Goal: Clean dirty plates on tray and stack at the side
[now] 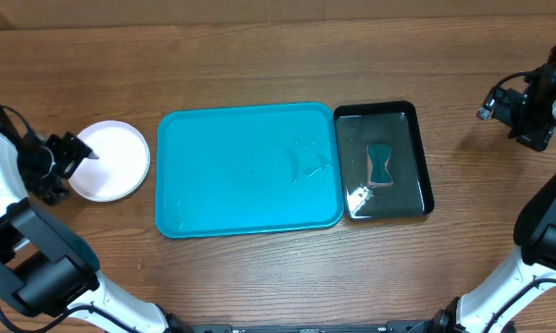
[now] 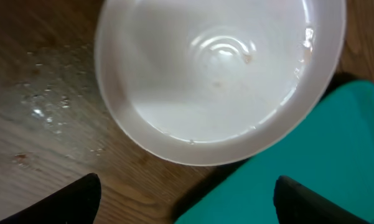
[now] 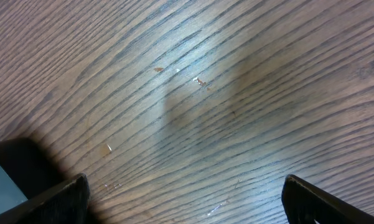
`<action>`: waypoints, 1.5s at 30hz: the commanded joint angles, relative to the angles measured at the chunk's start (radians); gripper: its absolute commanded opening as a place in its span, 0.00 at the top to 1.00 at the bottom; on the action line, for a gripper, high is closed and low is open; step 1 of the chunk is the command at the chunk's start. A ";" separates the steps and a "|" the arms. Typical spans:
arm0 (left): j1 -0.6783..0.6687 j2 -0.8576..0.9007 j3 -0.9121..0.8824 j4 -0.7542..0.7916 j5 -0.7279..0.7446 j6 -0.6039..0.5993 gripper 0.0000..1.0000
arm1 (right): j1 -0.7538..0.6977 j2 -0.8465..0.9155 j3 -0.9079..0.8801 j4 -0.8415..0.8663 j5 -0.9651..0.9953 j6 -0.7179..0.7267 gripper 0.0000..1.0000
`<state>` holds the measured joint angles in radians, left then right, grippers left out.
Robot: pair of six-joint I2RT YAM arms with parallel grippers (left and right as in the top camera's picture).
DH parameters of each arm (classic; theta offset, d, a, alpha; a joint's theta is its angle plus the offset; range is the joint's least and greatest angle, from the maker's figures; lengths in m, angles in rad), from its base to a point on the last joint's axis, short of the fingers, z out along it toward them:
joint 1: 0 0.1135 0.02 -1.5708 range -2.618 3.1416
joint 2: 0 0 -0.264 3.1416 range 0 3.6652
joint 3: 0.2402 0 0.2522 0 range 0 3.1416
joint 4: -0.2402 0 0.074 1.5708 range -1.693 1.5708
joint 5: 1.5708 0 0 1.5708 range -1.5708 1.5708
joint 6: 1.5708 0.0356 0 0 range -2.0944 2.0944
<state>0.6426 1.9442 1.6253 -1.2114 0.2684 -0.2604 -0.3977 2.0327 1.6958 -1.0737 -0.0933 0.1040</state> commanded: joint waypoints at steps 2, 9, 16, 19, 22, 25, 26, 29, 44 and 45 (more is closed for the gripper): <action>-0.056 -0.002 0.000 -0.014 0.072 0.071 0.13 | 0.000 -0.021 0.019 0.004 0.003 0.003 0.00; -0.224 -0.002 -0.001 -0.007 0.073 0.165 0.15 | 0.000 -0.021 0.019 0.004 0.003 0.003 0.00; -0.443 -0.002 -0.001 0.063 0.072 0.179 0.00 | 0.000 -0.021 0.019 0.004 0.003 0.004 0.00; -0.526 -0.002 -0.001 0.120 0.069 0.179 0.00 | 0.000 -0.021 0.019 0.004 0.003 0.003 0.00; -0.595 -0.002 0.000 0.175 0.069 0.179 0.00 | 0.000 -0.021 0.019 0.004 0.003 0.003 0.00; -0.640 -0.002 0.000 0.207 0.069 0.179 0.00 | 0.000 -0.021 0.019 0.004 0.003 0.004 0.00; -0.651 -0.002 0.000 0.208 0.069 0.179 0.00 | 0.000 -0.021 0.019 0.004 0.003 0.003 0.00; -0.687 -0.002 0.000 0.207 0.069 0.179 0.00 | 0.000 -0.021 0.019 0.004 0.003 0.004 0.00; -0.722 -0.002 0.000 0.207 0.064 0.179 0.00 | 0.000 -0.021 0.019 0.004 0.003 0.003 0.00; -0.722 -0.002 0.000 0.207 0.064 0.179 0.00 | 0.000 -0.021 0.019 0.004 0.003 0.004 0.00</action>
<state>-0.0792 1.9442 1.6253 -1.0054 0.3264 -0.1001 -0.3977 2.0327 1.6958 -1.0737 -0.0933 0.1043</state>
